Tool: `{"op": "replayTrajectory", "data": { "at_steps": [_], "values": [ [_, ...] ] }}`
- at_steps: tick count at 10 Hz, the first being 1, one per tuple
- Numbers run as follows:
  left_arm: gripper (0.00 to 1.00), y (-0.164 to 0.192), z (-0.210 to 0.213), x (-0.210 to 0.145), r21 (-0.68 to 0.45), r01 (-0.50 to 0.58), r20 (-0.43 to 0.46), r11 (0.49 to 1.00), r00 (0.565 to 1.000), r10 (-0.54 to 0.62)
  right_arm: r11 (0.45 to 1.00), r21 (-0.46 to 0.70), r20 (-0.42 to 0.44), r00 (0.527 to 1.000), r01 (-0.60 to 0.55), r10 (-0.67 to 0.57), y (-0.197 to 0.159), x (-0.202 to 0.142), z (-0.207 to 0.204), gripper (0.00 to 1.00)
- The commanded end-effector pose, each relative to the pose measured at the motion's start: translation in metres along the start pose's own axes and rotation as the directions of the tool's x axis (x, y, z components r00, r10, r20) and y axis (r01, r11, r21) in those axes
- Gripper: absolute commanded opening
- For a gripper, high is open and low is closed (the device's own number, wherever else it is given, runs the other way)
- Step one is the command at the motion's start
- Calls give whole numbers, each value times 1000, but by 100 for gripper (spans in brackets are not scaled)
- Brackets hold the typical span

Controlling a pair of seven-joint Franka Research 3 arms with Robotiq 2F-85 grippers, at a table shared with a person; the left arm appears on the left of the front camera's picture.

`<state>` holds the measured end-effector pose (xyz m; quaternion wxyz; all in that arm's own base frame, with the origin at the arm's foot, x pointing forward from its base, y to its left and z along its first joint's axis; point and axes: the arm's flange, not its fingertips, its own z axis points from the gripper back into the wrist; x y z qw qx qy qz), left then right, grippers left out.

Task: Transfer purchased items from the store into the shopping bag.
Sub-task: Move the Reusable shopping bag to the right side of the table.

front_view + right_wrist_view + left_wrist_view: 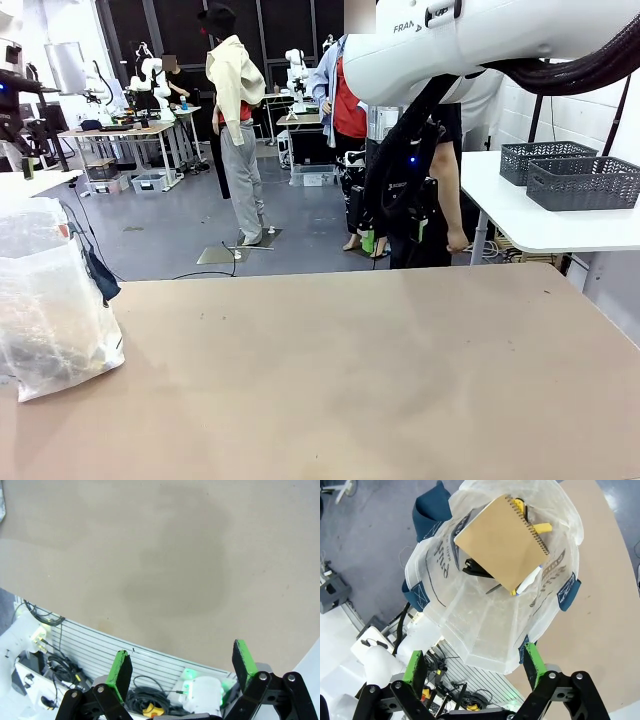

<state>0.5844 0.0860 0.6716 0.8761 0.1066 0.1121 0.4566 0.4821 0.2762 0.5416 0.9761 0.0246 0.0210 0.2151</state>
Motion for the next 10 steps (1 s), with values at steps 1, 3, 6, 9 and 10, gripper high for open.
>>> {"op": "replayTrajectory", "data": {
  "at_steps": [1,3,6,9,10],
  "values": [
    [100,1,-3,-10,-1,-3,37,1000,999,3,1000,8,-3,1000,7,-7,0,-4,-1,100],
    [100,0,0,0,0,0,0,1000,1000,0,1000,8,-3,1000,7,-7,0,-4,-1,100],
    [100,0,0,0,0,0,0,1000,1000,0,1000,8,-3,1000,7,-7,0,-4,-1,100],
    [100,0,0,0,0,0,0,1000,1000,0,1000,8,-3,1000,7,-7,0,-4,-1,100],
    [100,0,0,0,0,0,0,1000,1000,0,1000,8,-3,1000,7,-7,0,-4,-1,100]
  ]
}}
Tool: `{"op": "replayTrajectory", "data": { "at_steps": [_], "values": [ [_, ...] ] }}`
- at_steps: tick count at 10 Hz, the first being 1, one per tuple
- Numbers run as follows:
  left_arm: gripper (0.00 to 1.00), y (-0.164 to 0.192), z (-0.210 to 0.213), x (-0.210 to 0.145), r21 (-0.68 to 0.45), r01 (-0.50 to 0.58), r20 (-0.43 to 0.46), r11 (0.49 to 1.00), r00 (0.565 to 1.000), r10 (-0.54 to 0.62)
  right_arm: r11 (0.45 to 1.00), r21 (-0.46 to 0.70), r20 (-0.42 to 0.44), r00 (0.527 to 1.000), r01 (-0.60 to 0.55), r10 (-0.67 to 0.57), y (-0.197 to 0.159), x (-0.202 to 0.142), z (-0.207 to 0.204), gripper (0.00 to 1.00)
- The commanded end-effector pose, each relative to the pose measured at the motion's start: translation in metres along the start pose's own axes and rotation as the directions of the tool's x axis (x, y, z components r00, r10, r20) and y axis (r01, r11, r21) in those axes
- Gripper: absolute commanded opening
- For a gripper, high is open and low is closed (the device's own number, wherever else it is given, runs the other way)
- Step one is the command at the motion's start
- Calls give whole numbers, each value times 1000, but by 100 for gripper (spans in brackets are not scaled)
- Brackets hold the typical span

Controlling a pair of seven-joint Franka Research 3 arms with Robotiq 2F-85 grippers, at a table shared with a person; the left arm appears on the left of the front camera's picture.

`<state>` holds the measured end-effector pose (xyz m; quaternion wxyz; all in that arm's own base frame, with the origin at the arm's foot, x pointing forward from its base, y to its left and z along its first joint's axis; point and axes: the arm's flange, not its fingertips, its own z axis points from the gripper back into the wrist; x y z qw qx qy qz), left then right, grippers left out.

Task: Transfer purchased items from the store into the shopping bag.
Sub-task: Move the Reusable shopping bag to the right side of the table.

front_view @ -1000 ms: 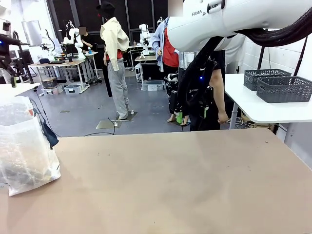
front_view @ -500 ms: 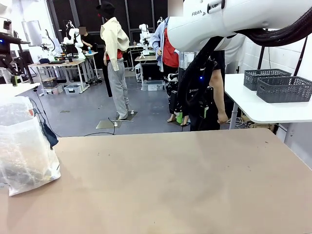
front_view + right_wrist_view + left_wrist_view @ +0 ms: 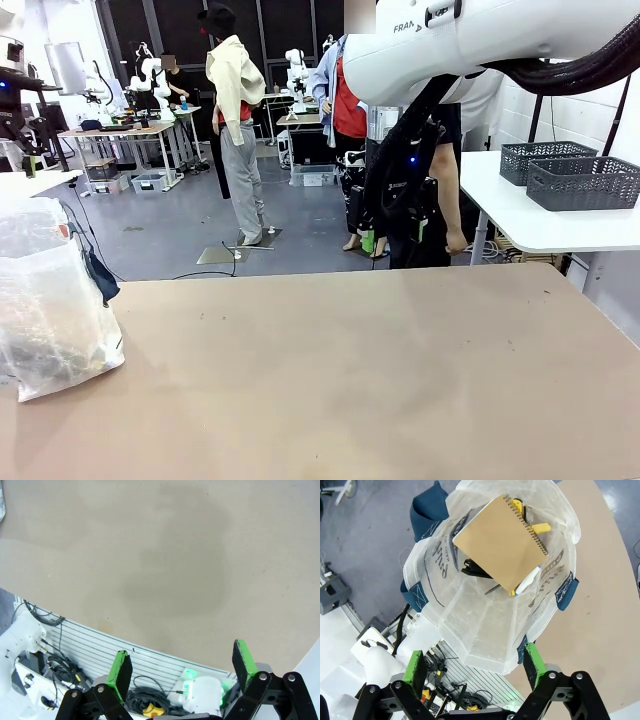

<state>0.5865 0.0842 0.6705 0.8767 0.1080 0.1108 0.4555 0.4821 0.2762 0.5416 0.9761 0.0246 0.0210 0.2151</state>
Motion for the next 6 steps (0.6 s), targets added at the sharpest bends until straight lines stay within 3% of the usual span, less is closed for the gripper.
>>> {"op": "replayTrajectory", "data": {
  "at_steps": [1,6],
  "values": [
    [100,3,0,0,-1,-2,-4,1000,1000,2,1000,8,-3,1000,7,-7,0,-4,-1,100],
    [100,3,0,0,-1,-2,-4,1000,1000,2,1000,8,-3,1000,7,-7,0,-4,-1,100]
  ]
}}
